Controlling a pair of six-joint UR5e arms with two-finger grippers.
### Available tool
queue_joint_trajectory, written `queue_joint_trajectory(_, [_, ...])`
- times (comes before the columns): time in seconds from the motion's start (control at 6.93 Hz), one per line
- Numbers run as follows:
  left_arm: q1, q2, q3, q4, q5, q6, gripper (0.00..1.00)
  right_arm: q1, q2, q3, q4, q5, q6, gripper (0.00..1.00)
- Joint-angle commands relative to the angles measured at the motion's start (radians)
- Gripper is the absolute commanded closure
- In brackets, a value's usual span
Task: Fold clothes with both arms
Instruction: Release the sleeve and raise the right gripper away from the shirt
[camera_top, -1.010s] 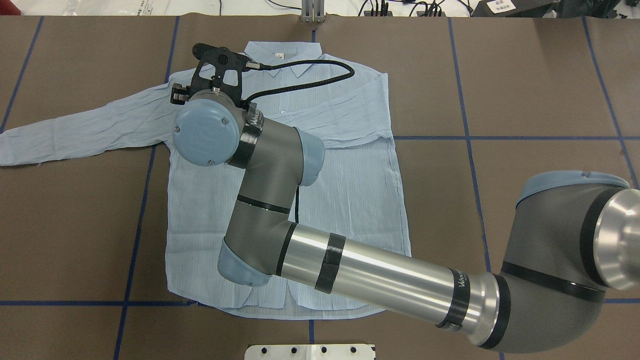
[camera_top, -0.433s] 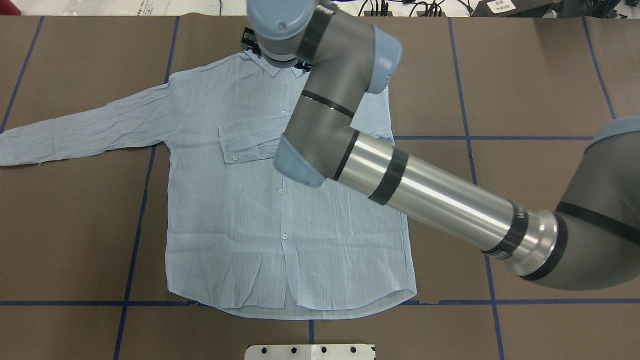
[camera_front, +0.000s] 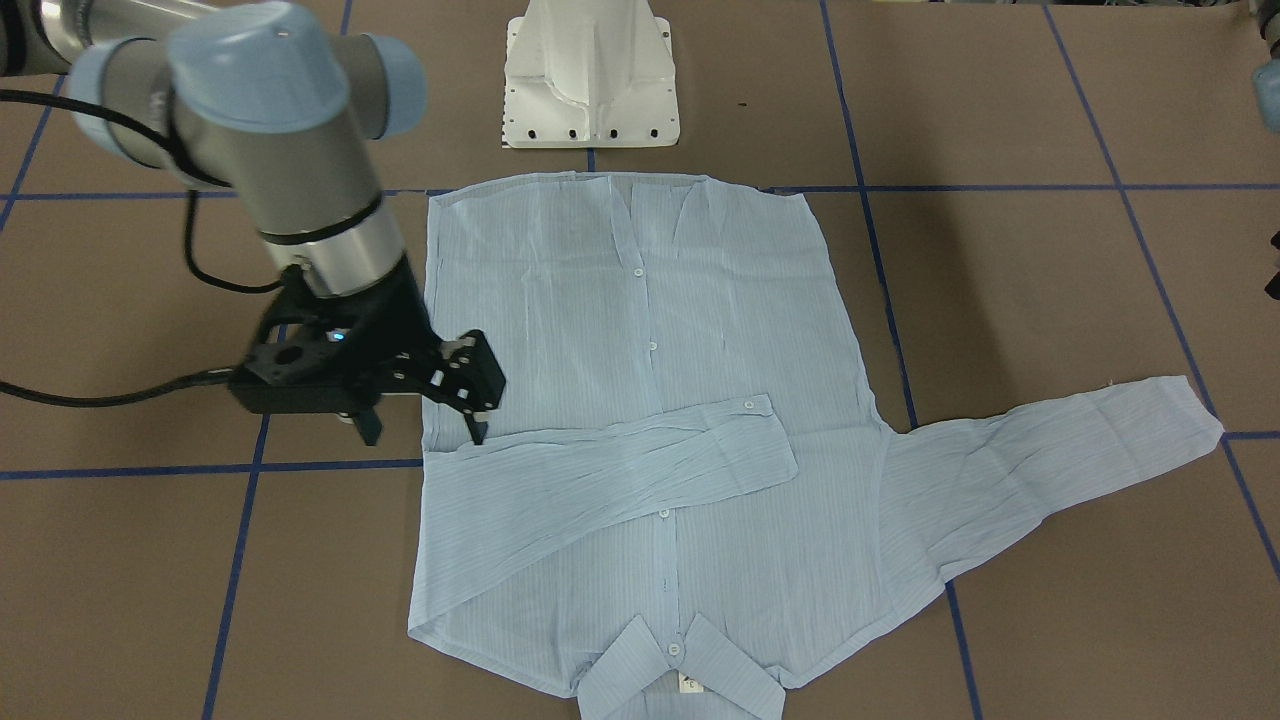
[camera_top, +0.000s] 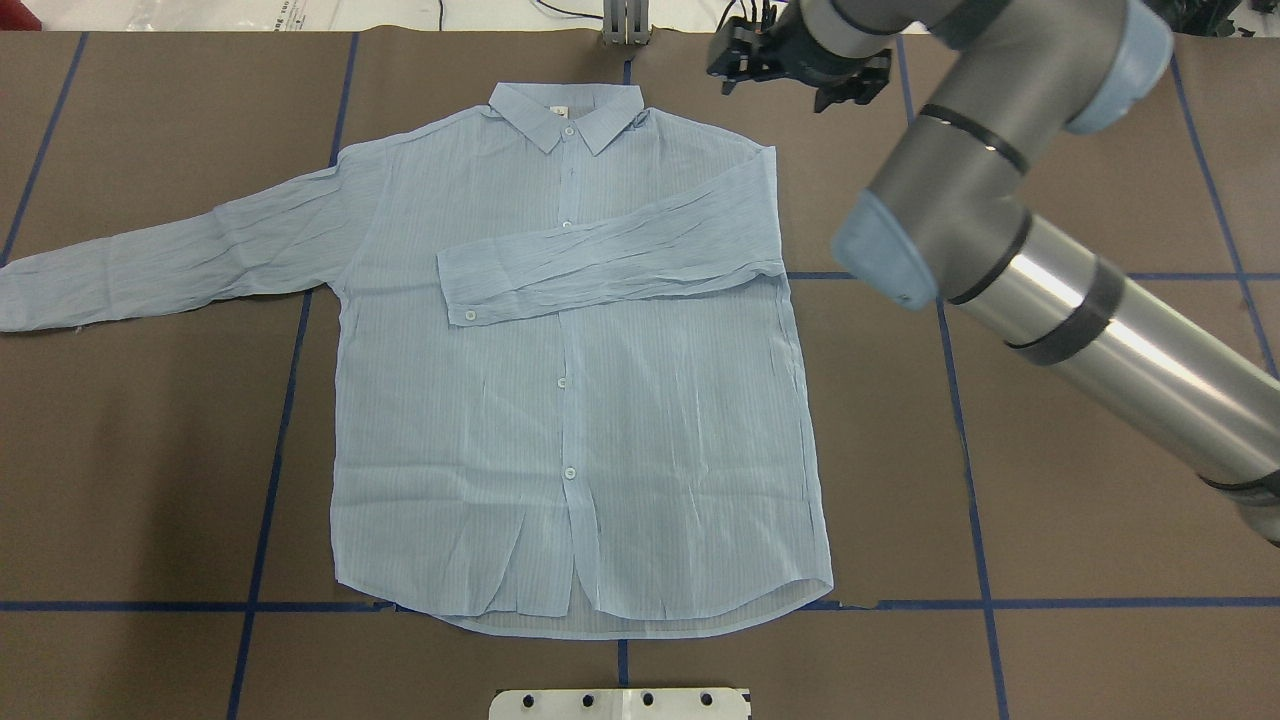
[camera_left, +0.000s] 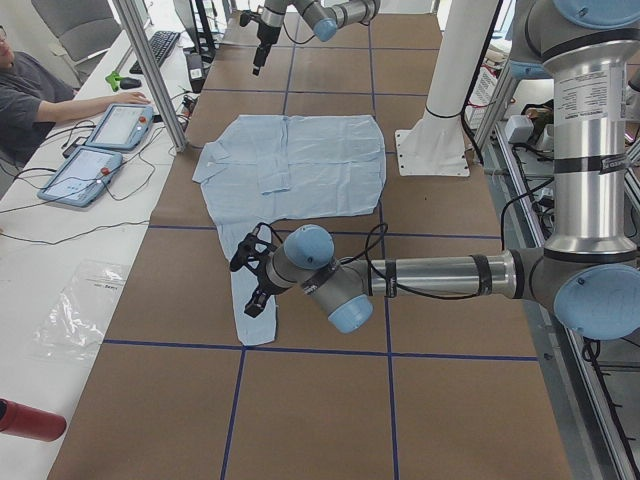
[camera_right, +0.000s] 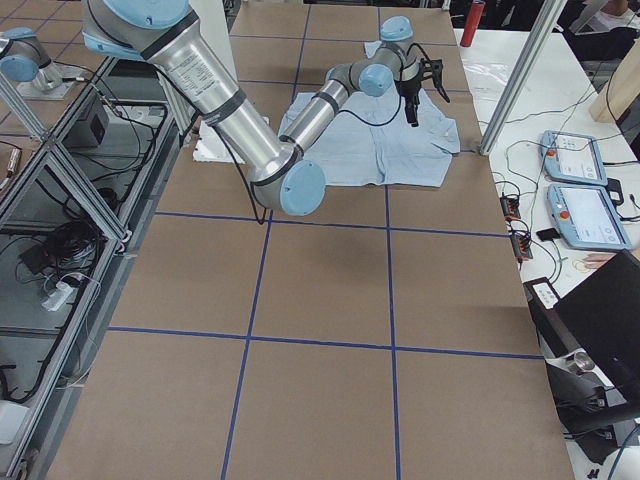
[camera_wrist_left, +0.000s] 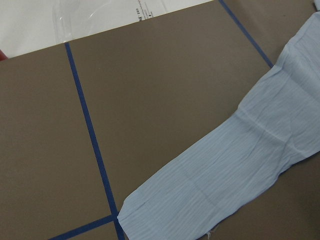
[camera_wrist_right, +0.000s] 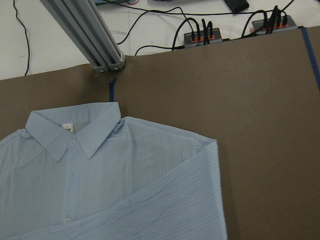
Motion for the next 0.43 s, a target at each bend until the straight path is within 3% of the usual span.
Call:
queue_joint_trajectory(0.0, [0.101,0.002,0.111,-0.167,0.1,-0.142,0.1,0.156,-0.229,0.145,0.006,0.167,-0.266,0.0])
queue_joint_trajectory(0.29, [0.139,0.0,0.2,-0.262,0.105,-0.233,0.26,0.244,-0.336,0.202,0.008,0.26,-0.391,0.0])
